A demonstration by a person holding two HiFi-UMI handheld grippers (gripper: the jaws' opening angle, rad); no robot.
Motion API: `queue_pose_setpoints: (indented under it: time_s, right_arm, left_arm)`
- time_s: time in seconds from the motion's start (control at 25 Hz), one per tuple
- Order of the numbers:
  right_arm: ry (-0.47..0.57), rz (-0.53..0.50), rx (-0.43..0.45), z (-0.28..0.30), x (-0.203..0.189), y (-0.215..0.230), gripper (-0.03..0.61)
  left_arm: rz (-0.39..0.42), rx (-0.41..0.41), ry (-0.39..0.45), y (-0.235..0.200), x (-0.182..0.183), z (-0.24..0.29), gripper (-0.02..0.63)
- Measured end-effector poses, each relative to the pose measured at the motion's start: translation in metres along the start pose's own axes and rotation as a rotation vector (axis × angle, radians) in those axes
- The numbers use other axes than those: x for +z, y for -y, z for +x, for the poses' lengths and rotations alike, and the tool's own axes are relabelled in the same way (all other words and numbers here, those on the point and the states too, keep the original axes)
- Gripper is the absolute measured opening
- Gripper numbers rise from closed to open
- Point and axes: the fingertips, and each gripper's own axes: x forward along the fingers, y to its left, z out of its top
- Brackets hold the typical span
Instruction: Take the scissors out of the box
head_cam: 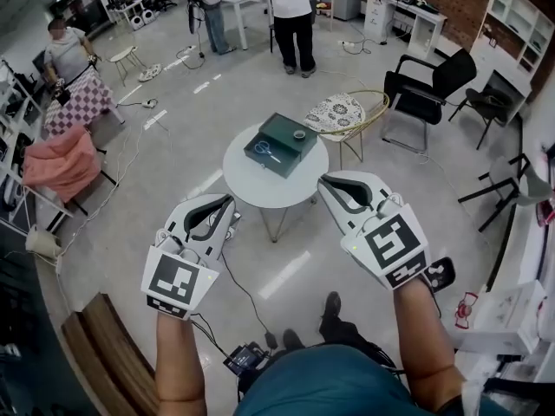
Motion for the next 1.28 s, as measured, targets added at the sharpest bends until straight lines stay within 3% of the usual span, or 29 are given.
queue_pose_setpoints:
  time_s: [0.68,1.28]
  right_arm:
    - [0.035,0.000,0.118,0.083,-0.038,0.149,0.040]
    - [0.073,0.000,0.186,0.102,-0.069,0.260,0.040]
  left_arm:
    - [-0.034,0.093,-0.081,-0.043,0.011,0.153,0.021]
    - [-0.037,0.156,-0.130,-0.045,0.044,0.260,0.021]
